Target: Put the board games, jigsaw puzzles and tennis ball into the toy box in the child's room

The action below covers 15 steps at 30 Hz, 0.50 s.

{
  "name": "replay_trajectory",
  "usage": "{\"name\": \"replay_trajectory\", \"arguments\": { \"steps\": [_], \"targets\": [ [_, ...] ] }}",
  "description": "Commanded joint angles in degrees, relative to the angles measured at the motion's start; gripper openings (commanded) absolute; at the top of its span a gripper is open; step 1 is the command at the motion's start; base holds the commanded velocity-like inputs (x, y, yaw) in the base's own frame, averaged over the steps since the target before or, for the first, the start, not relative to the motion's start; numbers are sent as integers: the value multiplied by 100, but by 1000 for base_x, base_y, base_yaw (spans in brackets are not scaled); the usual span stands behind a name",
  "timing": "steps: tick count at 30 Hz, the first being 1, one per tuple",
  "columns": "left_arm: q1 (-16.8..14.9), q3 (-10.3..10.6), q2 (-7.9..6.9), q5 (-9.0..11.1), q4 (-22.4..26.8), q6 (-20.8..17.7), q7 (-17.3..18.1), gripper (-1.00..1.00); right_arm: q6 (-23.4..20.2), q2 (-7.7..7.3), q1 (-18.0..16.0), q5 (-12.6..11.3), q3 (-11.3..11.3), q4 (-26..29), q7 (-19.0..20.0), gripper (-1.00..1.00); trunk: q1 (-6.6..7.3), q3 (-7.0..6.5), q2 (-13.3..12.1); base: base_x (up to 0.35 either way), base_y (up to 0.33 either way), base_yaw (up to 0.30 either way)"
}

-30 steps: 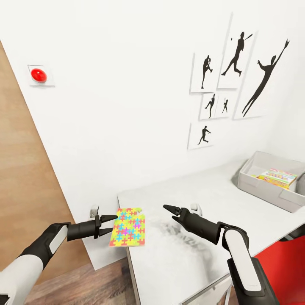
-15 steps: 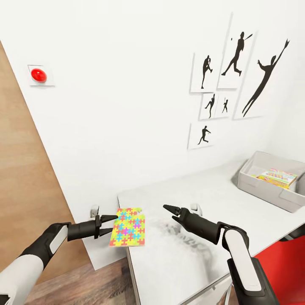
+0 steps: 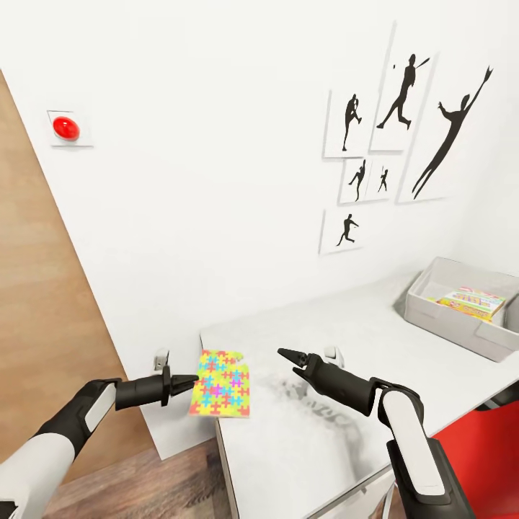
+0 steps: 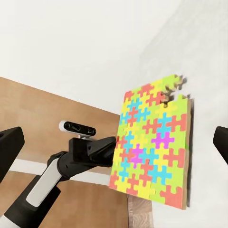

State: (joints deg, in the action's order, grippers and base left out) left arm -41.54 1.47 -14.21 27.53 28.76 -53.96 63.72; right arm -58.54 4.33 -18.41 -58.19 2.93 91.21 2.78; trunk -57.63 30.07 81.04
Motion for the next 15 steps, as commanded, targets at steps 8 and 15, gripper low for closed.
{"name": "replay_trajectory", "arguments": {
  "steps": [8, 15],
  "targets": [
    [-4, 19, 49, -19, -2, 23, 23, -100, -35, 6, -5, 27, 14, 2, 29, 100, 0, 6, 3, 0, 0, 0],
    [-4, 20, 90, -19, -2, 17, 24, -100, -35, 6, -5, 27, 14, 2, 29, 100, 154, -120, -277, 0, 0, 0]
  ]
}}
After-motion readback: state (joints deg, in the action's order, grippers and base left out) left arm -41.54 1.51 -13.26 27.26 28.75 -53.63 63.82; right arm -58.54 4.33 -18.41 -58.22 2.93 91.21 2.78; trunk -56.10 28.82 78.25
